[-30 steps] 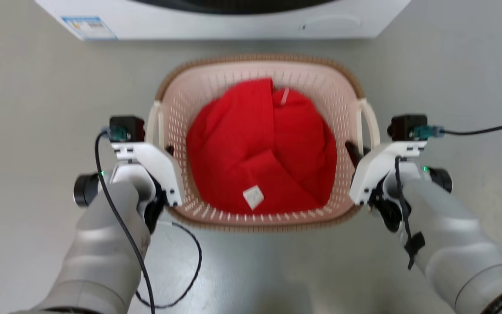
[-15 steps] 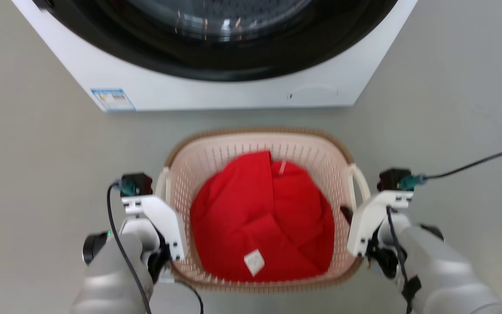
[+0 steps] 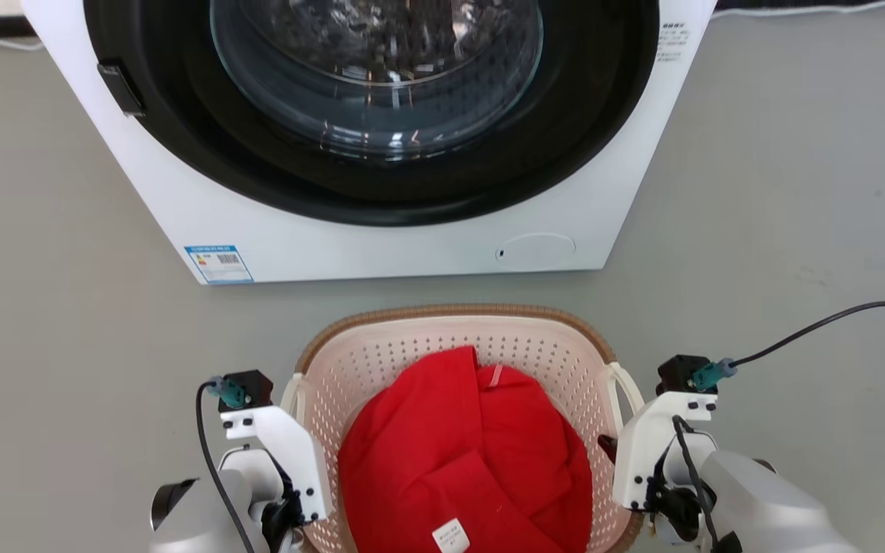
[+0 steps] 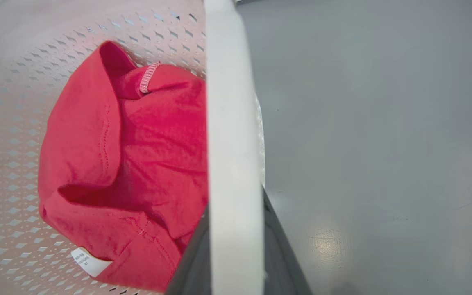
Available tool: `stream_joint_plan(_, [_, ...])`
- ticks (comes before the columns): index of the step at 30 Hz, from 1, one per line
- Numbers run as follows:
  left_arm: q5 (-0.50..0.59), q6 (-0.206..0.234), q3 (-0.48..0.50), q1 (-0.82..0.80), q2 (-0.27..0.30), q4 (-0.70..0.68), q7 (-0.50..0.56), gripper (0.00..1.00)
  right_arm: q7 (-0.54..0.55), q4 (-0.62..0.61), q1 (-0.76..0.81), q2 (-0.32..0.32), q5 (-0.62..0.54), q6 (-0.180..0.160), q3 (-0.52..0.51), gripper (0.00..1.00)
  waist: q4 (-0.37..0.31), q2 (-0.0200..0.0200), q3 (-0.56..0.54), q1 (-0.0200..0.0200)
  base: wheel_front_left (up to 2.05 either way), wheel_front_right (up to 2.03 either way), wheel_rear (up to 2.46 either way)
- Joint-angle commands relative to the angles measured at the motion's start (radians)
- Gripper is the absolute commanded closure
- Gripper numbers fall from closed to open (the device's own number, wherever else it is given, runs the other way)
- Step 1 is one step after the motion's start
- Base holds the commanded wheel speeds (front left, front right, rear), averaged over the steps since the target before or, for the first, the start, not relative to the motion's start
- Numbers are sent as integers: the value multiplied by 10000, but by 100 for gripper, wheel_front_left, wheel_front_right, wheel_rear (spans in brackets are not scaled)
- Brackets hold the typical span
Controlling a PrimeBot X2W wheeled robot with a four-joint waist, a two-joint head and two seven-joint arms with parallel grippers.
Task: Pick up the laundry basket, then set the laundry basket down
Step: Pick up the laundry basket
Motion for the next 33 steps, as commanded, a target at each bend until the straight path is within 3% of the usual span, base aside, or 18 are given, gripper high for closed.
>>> stream_joint_plan(1, [-79, 37, 158, 19, 399, -182, -23, 100, 42, -216, 172, -47, 88, 163, 146, 100, 1, 0, -155, 0, 0, 0, 0])
stream_joint_plan(18, [-816, 166, -403, 612, 397, -182, 396, 100, 486, -316, 719, -53, 574, 163, 554, 100, 2, 0, -1223, 0, 0, 0, 0])
stream_joint_plan(33, [-1353, 260, -942, 678, 396, -227, 423, 100, 626, -416, 730, -123, 883, 163, 847, 100, 12, 0, -1356, 0, 0, 0, 0])
